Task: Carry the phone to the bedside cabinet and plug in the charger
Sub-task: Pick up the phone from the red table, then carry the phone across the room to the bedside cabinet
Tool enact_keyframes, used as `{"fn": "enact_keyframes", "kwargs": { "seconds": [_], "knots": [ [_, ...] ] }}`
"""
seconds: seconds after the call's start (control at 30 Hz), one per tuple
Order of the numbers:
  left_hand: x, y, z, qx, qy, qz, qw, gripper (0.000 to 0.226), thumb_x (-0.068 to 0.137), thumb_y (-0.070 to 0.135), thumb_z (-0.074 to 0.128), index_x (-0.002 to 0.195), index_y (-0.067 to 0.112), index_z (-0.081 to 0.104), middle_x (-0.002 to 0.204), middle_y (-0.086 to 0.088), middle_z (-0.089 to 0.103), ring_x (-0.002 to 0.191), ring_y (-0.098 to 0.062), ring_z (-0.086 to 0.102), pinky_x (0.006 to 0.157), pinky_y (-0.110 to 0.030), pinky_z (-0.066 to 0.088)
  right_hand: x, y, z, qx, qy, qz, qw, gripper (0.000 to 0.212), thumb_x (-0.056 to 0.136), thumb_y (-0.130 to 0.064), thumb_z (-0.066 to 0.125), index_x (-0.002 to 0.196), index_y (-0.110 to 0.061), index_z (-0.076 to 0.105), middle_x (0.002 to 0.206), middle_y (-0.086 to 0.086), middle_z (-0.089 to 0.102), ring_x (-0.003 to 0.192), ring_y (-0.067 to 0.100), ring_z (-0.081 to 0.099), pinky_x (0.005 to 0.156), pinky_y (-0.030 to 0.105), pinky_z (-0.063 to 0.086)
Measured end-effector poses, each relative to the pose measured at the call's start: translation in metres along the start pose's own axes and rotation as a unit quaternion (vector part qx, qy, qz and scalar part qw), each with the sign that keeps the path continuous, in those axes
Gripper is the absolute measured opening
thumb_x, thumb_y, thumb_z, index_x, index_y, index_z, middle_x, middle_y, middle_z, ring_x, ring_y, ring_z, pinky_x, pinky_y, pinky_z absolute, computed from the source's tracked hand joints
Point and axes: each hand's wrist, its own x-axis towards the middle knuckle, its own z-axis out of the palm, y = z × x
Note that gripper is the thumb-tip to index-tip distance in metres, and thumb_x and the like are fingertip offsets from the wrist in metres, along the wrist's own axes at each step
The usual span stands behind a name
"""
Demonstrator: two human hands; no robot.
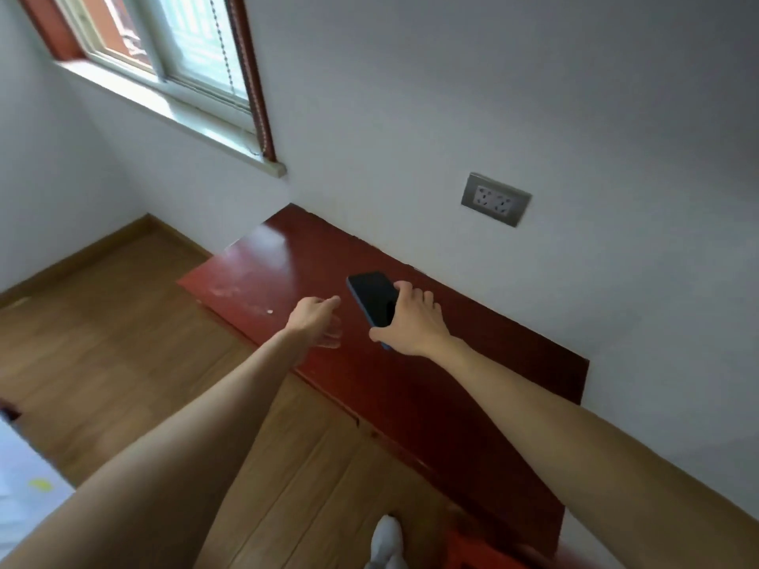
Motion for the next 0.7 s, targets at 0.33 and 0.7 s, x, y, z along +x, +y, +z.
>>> {"fn": "enact_keyframes", "kwargs": {
  "seconds": [0.33,0.7],
  "knots": [
    [-0.084,-0.106,-0.187,-0.391,0.035,-0.069,0.917,0.052,0.098,0.048,0.041,0.114,0.0,0.054,0.12,-0.022,0.056,0.102,-0.035,0.061,0.1,-0.057,0.047,-0.071,-0.187,0.069,-0.053,-0.145,-0.222,0.963,0.112,0.069,-0.046,0.077,0.156,-0.011,0.015,0.147,0.011,0.037,0.132,0.034,0.038,0.108,0.047,0.038],
    [-0.142,-0.173,-0.313,-0.515,0.175,-0.048,0.837,0.053,0.097,0.044,0.041,0.131,0.004,0.045,0.134,-0.021,0.053,0.121,-0.039,0.054,0.098,-0.062,0.047,-0.089,-0.34,0.129,-0.113,-0.196,-0.322,0.919,0.106,0.075,-0.047,0.075,0.153,-0.004,0.016,0.144,0.016,0.036,0.132,0.034,0.037,0.102,0.047,0.047]
  ]
}}
